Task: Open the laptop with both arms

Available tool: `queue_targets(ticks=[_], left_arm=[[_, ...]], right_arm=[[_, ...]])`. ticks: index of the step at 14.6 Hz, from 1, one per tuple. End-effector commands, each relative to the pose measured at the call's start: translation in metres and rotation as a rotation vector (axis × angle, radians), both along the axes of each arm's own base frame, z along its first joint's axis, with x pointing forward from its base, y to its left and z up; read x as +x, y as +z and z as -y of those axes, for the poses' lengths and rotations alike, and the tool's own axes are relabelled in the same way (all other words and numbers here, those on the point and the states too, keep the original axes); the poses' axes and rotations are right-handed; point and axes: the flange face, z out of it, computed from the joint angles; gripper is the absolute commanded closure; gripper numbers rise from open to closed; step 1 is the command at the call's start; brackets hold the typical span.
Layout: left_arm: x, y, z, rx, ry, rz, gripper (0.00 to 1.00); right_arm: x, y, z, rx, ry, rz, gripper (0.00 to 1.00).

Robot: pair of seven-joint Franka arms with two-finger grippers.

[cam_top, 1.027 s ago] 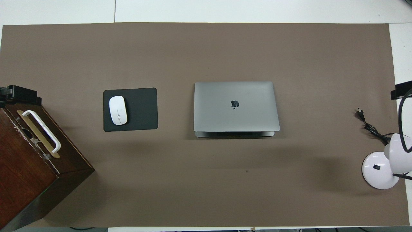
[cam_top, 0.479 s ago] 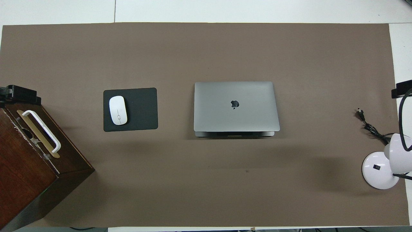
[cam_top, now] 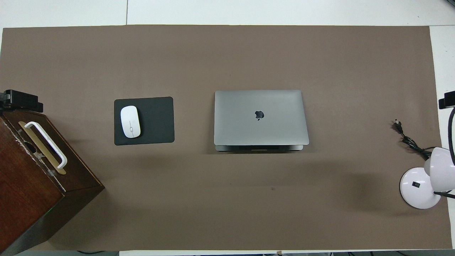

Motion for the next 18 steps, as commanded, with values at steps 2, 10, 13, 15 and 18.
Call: queue_targets(ticks=[2,10,13,15,18], left_arm=[[0.0022,0.0041,-0.0026,0.016,0.006,0.013,0.00],[0.0020,0.0038,-0.0009,0.016,0.005,0.015,0.03],[0.0026,0.0043,-0.0018,0.016,0.011,0.021,0.78],[0.0035,0.0039,-0.0018,0.016,0.016,0.024,1.00],[0.0038,0.0035,-0.0018,0.016,0.022,0.025,1.00]], right_arm=[[-0.0087,-0.0066,0.0043,-0.004,0.023,0.022,0.00],[-0.0087,-0.0053,0.0117,-0.004,-0.003,0.032,0.00],[-0.0086,-0.0062,0.0102,-0.005,0.000,0.028,0.00],[-0.0082,-0.0069,0.0076,-0.003,0.008,0.027,0.00],[-0.0083,-0.0063,0.0075,-0.002,-0.018,0.028,0.00]])
